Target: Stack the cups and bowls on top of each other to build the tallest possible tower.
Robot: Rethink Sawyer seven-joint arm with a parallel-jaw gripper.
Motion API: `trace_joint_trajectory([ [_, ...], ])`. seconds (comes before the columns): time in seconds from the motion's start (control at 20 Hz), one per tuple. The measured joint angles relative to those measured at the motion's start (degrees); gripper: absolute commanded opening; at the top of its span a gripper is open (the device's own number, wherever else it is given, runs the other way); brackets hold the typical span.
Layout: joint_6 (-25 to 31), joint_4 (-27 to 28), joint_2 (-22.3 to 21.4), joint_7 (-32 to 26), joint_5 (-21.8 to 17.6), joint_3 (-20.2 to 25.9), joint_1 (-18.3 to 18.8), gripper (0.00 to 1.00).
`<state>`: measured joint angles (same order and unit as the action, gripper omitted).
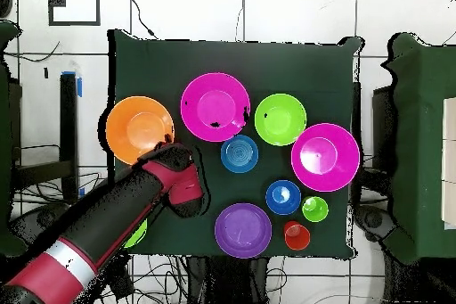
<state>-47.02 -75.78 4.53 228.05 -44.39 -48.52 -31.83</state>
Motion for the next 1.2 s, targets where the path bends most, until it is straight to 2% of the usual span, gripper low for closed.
trace_joint_trajectory([
  [0.1,0.1,-0.2,-0.6,0.0,-2.2,0.0,-1.0,0.0],
  [0.25,0.4,-1.0,-2.5,0.0,-8.4,0.0,-4.1,0.0],
  [0.35,0.4,-1.2,-3.0,0.0,-9.9,0.0,-4.8,0.0],
  [0.4,0.4,-1.5,-4.1,0.0,-13.1,0.0,-6.4,0.0],
  [0.55,0.4,-1.9,-5.4,0.0,-16.7,-0.3,-8.1,0.0],
  [0.6,0.4,-2.1,-6.6,0.1,-19.7,-0.5,-9.3,0.0],
  [0.8,0.4,-2.2,-8.2,0.6,-23.6,-1.3,-10.6,0.0],
  [0.9,0.4,-2.2,-9.6,1.6,-26.9,-2.3,-11.1,0.0],
  [1.2,0.4,-2.2,-11.7,2.2,-30.7,-3.8,-9.8,0.0],
])
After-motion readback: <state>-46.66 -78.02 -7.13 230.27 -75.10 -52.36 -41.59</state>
